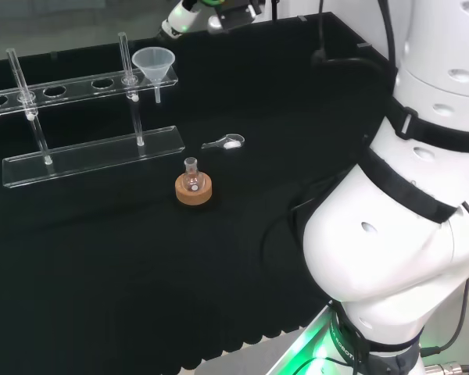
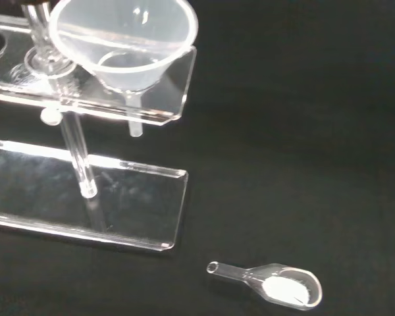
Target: Pick up the funnel from the transparent funnel stand.
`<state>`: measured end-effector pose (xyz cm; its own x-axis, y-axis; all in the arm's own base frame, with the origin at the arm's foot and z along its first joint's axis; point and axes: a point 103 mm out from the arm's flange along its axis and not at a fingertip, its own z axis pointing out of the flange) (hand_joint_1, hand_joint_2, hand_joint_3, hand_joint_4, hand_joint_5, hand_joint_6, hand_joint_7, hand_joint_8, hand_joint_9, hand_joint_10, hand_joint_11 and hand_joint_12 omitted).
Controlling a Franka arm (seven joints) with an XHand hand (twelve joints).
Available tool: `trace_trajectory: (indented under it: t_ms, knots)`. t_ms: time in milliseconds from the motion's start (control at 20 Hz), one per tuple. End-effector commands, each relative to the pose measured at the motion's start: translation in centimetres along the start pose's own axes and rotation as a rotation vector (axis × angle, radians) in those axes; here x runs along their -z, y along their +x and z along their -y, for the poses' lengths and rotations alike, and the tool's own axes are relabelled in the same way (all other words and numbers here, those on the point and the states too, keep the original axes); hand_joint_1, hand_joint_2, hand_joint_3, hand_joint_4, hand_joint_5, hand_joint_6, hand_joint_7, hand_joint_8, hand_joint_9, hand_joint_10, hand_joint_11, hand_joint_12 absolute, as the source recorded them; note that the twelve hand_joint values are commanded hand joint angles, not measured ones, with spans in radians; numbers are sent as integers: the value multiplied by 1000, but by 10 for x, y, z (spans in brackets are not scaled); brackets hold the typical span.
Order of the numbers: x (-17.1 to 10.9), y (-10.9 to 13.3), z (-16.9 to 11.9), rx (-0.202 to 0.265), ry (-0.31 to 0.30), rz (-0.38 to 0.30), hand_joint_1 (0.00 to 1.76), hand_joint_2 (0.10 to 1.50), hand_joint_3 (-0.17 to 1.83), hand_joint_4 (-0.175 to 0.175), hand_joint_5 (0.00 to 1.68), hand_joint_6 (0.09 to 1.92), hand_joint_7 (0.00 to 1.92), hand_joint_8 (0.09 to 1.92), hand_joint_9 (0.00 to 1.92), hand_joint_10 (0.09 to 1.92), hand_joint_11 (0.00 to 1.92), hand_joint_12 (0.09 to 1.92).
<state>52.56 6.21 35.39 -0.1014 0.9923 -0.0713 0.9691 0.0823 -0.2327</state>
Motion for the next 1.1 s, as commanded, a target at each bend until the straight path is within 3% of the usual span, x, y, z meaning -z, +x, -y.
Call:
trace_trajectory:
  t_ms: [50, 500, 800, 1100]
  knots:
    - [-12, 29, -16, 15, 77, 38, 610, 788, 228, -8, 193, 87, 67, 694, 293, 747, 301, 1477]
    - [-28, 38, -38, 13, 129, 56, 601, 759, 246, -18, 127, 87, 20, 713, 240, 783, 305, 1480]
    - [-38, 42, -54, 17, 163, 58, 595, 741, 268, -24, 49, 87, 0, 495, 96, 840, 295, 1500]
    - [-46, 46, -66, 20, 188, 65, 589, 733, 272, -24, 32, 87, 0, 453, 71, 861, 288, 1508]
